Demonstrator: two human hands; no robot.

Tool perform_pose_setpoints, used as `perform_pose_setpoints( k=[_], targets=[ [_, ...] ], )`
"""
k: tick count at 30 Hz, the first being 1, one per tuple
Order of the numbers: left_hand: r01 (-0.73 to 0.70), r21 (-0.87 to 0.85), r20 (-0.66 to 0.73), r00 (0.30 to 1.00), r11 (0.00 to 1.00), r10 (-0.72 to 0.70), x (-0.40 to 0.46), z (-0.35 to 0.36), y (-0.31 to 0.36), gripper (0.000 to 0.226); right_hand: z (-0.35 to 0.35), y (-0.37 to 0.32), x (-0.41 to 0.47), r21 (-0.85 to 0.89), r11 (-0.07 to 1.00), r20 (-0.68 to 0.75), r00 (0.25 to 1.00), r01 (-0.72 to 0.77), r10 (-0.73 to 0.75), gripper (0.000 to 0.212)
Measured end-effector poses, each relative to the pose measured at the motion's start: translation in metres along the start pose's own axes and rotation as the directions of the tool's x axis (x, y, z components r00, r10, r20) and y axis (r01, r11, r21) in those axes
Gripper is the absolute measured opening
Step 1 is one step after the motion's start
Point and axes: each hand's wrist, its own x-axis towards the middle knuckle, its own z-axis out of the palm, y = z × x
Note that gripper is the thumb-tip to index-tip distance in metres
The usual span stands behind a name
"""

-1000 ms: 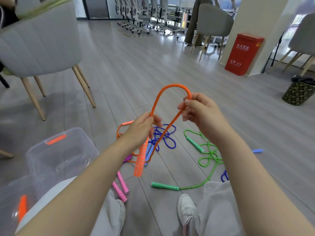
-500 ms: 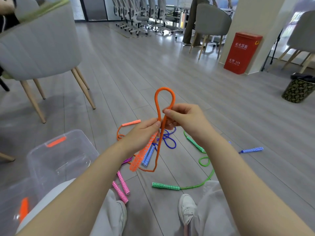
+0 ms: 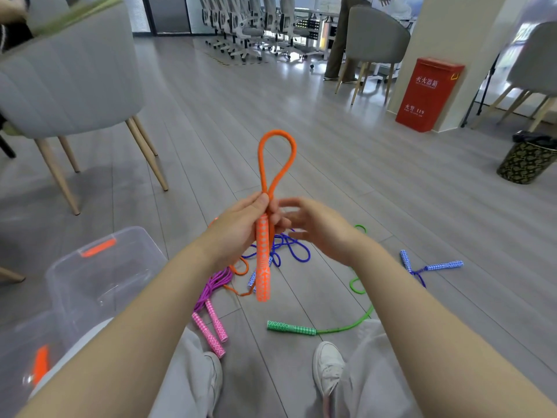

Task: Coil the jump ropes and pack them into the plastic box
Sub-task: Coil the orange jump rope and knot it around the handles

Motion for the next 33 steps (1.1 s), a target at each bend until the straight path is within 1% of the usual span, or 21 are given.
perform_pose_setpoints(
  k=[1, 2, 3, 4, 5, 6, 7, 8, 9, 10, 11, 12, 13, 15, 18, 20, 22, 24, 27, 30, 33],
  targets=[
    [-0.003, -0.092, 0.008, 1.000, 0.996, 0.004, -0.001, -0.002, 0.003, 0.030, -0.016, 0.092, 0.085, -0.011, 1.000, 0.015, 1.000, -0.022, 0.022, 0.031],
    [-0.005, -0.164, 0.008, 1.000, 0.986, 0.006, -0.001, -0.004, 0.005, 0.029, -0.021, 0.148, 0.131, -0.090, 0.995, 0.088, 0.996, 0.032, -0.024, 0.042],
    [-0.006, -0.226, 0.006, 1.000, 0.974, 0.008, -0.002, -0.005, 0.007, 0.028, -0.017, 0.170, 0.144, -0.083, 0.997, 0.155, 0.988, 0.002, 0.011, 0.047],
    [-0.009, -0.261, -0.004, 1.000, 0.965, 0.009, -0.002, -0.008, 0.009, 0.028, -0.006, 0.156, 0.121, -0.162, 0.986, 0.272, 0.962, 0.040, 0.005, 0.028],
    [-0.014, -0.278, -0.023, 1.000, 0.961, 0.008, -0.002, -0.011, 0.010, 0.028, 0.012, 0.109, 0.062, -0.206, 0.978, 0.241, 0.970, 0.025, 0.026, 0.012],
    [-0.021, -0.276, -0.054, 0.999, 0.961, 0.007, -0.002, -0.014, 0.011, 0.029, 0.039, 0.017, -0.028, -0.296, 0.954, 0.334, 0.932, -0.038, 0.141, 0.016],
    [-0.034, -0.267, -0.091, 0.996, 0.963, 0.009, -0.002, -0.017, 0.013, 0.029, 0.085, -0.066, -0.089, -0.354, 0.930, 0.318, 0.923, -0.098, 0.218, 0.014],
    [-0.048, -0.252, -0.131, 0.991, 0.967, 0.015, -0.001, -0.021, 0.014, 0.030, 0.085, -0.115, -0.137, -0.472, 0.881, 0.316, 0.925, -0.038, 0.209, 0.012],
    [-0.062, -0.241, -0.169, 0.985, 0.969, 0.021, -0.001, -0.024, 0.015, 0.029, 0.078, -0.101, -0.102, -0.485, 0.874, 0.311, 0.931, -0.019, 0.193, 0.012],
    [-0.075, -0.231, -0.206, 0.978, 0.970, 0.027, -0.001, -0.027, 0.017, 0.029, 0.069, -0.103, -0.102, -0.534, 0.840, 0.251, 0.932, -0.091, 0.261, 0.016],
    [-0.088, -0.231, -0.243, 0.969, 0.969, 0.030, 0.000, -0.030, 0.019, 0.029, 0.058, -0.100, -0.104, -0.643, 0.758, 0.189, 0.938, -0.106, 0.292, 0.022],
    [-0.104, -0.241, -0.282, 0.959, 0.965, 0.033, 0.000, -0.035, 0.022, 0.029, 0.046, -0.099, -0.102, -0.696, 0.704, 0.126, 0.942, -0.139, 0.311, 0.029],
    [-0.124, -0.263, -0.320, 0.947, 0.957, 0.035, 0.000, -0.040, 0.025, 0.029, 0.035, -0.097, -0.098, -0.717, 0.684, 0.077, 0.960, -0.135, 0.271, 0.034],
    [-0.166, -0.289, -0.399, 0.916, 0.943, 0.039, 0.000, -0.053, 0.031, 0.029, 0.013, -0.104, -0.105, -0.719, 0.673, -0.037, 0.977, -0.173, 0.211, 0.031],
    [-0.183, -0.190, -0.519, 0.853, 0.965, 0.060, 0.001, -0.071, 0.033, 0.030, -0.014, -0.113, -0.113, -0.715, 0.680, -0.214, 0.977, -0.162, 0.007, 0.028],
    [-0.136, -0.083, -0.530, 0.845, 0.987, 0.072, 0.001, -0.070, 0.027, 0.030, -0.015, -0.119, -0.115, -0.681, 0.728, -0.316, 0.928, -0.079, -0.195, 0.029],
    [-0.043, 0.065, -0.494, 0.867, 0.997, 0.069, 0.001, -0.059, 0.021, 0.030, -0.007, -0.123, -0.115, -0.586, 0.810, -0.379, 0.882, 0.007, -0.282, 0.024],
    [0.046, 0.173, -0.439, 0.898, 0.984, 0.035, 0.000, -0.047, 0.015, 0.029, 0.005, -0.126, -0.116, -0.502, 0.862, -0.330, 0.905, 0.071, -0.267, 0.022],
    [0.099, 0.228, -0.370, 0.929, 0.969, -0.008, -0.002, -0.034, 0.009, 0.028, 0.026, -0.128, -0.115, -0.437, 0.892, -0.222, 0.947, 0.114, -0.230, 0.024],
    [0.127, 0.253, -0.293, 0.955, 0.959, -0.049, -0.003, -0.023, 0.006, 0.027, 0.047, -0.126, -0.109, -0.434, 0.884, -0.158, 0.952, 0.172, -0.263, 0.020],
    [0.193, 0.261, -0.210, 0.968, 0.946, -0.140, -0.006, -0.010, 0.005, 0.027, 0.064, -0.121, -0.104, -0.473, 0.851, -0.104, 0.945, 0.229, -0.312, 0.010]
  ],
)
